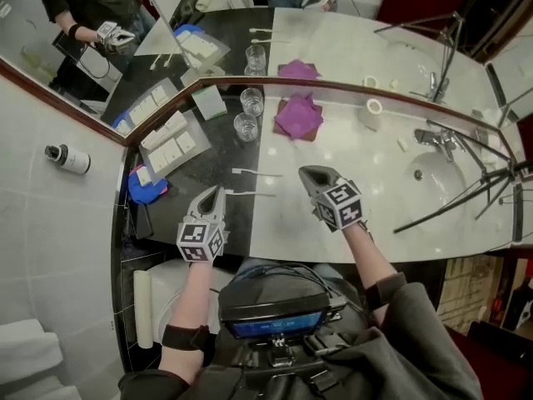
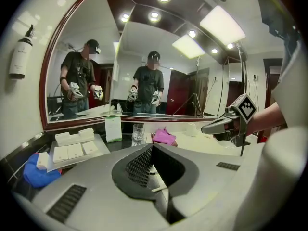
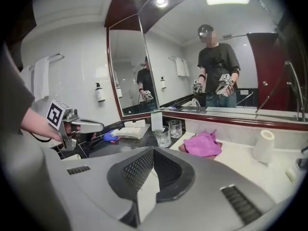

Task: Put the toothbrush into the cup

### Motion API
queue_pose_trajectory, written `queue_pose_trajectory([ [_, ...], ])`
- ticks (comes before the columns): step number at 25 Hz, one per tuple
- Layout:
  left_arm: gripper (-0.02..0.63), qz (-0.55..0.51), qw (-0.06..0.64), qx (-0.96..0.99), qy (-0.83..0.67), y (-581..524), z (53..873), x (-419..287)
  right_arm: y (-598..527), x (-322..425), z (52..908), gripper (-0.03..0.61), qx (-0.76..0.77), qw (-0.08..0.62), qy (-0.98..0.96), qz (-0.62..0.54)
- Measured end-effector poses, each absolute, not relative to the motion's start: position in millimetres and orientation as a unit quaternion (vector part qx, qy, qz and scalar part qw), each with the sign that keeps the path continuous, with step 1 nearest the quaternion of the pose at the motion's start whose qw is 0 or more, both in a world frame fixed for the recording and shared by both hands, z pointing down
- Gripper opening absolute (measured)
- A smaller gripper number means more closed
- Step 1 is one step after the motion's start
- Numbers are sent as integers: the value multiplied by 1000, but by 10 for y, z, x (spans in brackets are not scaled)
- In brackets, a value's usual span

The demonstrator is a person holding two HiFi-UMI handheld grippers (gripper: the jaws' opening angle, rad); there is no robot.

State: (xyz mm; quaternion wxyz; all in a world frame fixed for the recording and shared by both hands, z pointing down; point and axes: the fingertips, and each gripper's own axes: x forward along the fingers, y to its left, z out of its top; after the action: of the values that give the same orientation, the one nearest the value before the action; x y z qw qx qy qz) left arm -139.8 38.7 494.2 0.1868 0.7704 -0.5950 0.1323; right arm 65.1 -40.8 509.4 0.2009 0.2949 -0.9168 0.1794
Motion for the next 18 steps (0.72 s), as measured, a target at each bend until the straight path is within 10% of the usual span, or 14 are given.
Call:
queue_pose_trajectory([
  [18,0,164,175,793,-560,420,4975,-859,-361,1040,5148,18,304,204,-912,183],
])
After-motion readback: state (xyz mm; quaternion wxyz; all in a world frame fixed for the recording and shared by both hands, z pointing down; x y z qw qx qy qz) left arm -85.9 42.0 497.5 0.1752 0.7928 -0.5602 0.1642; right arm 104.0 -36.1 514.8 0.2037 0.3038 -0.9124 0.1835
